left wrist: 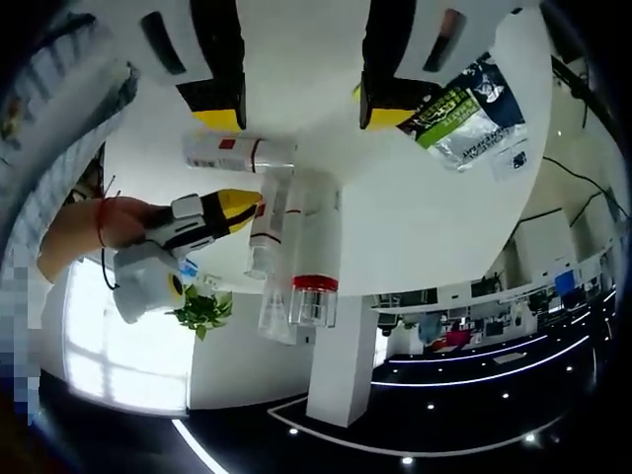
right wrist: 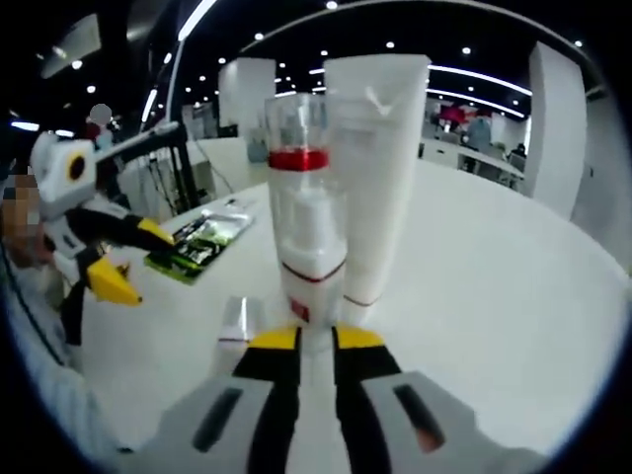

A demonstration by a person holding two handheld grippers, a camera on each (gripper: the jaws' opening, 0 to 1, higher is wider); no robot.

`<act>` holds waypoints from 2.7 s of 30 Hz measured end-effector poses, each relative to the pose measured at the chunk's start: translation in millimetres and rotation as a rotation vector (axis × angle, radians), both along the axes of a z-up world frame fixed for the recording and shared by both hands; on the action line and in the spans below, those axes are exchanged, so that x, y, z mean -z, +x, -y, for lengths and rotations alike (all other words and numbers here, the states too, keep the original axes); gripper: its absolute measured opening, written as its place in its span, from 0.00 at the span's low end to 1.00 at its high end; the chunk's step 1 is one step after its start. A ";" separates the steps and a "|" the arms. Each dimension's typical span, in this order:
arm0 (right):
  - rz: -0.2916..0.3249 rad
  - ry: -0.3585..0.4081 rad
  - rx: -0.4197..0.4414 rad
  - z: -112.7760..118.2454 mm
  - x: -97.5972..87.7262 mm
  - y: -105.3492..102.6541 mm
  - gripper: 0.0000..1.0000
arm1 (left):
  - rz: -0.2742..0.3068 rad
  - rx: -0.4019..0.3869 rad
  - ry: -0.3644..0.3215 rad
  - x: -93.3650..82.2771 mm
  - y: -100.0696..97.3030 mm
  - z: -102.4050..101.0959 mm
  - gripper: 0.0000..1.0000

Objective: Arrange the skincare products in the storage area until every visible bottle or jar stands upright without overlapping.

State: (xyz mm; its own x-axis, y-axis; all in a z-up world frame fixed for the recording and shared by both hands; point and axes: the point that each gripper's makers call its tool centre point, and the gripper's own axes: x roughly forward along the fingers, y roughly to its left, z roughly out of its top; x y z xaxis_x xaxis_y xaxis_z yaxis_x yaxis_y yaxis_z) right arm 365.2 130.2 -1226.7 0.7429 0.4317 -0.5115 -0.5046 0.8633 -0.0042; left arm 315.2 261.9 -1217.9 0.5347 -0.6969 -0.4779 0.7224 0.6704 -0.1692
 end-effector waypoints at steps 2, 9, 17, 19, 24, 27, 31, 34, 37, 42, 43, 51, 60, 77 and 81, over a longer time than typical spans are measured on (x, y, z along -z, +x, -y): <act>-0.001 -0.002 0.000 0.1 -0.1 0.5 0.11 | 0.001 0.000 0.004 0.6 -0.4 -0.5 0.48; 0.013 -0.019 0.000 2.3 -6.1 -2.4 0.12 | -0.003 0.001 0.004 1.7 -1.7 -1.1 0.48; -0.018 -0.002 -0.060 -5.6 -12.8 -28.5 0.19 | -0.011 0.027 0.018 6.0 -5.9 0.0 0.48; -0.041 0.019 -0.103 -13.9 -11.5 -37.4 0.20 | -0.019 0.036 0.021 8.0 -7.9 0.8 0.48; -0.121 0.047 -0.174 -28.8 -1.1 -52.0 0.23 | -0.034 0.055 0.034 13.4 -12.6 2.3 0.48; -0.141 0.035 -0.183 -32.2 4.0 -53.6 0.25 | -0.036 0.062 0.040 15.2 -14.0 2.8 0.48; -0.164 -0.024 -0.209 -34.0 14.2 -56.4 0.25 | -0.044 0.079 0.049 18.8 -16.9 3.6 0.48; -0.161 -0.035 -0.216 -34.0 15.1 -56.5 0.25 | -0.043 0.091 0.057 20.4 -18.0 3.9 0.47; -0.153 -0.078 -0.231 -32.7 17.6 -57.4 0.25 | -0.049 0.104 0.051 21.2 -19.6 5.2 0.47; -0.145 -0.114 -0.255 -32.1 19.8 -59.8 0.23 | -0.052 0.117 0.054 24.0 -20.7 6.2 0.47; -0.145 -0.118 -0.258 -32.1 20.3 -60.2 0.22 | -0.054 0.120 0.055 24.5 -21.0 6.2 0.47; -0.140 -0.143 -0.305 -33.3 22.4 -63.0 0.19 | -0.067 0.131 0.052 28.0 -22.0 5.1 0.46; -0.132 -0.200 -0.548 -46.4 23.2 -81.8 0.19 | -0.085 0.170 0.060 35.1 -26.5 5.8 0.45; -0.134 -0.375 -0.925 -59.2 27.4 -115.8 0.18 | -0.063 0.383 0.033 30.0 -57.0 31.1 0.32; -0.136 -0.399 -0.969 -60.6 28.2 -118.6 0.19 | -0.073 0.449 0.069 35.9 -66.5 32.9 0.31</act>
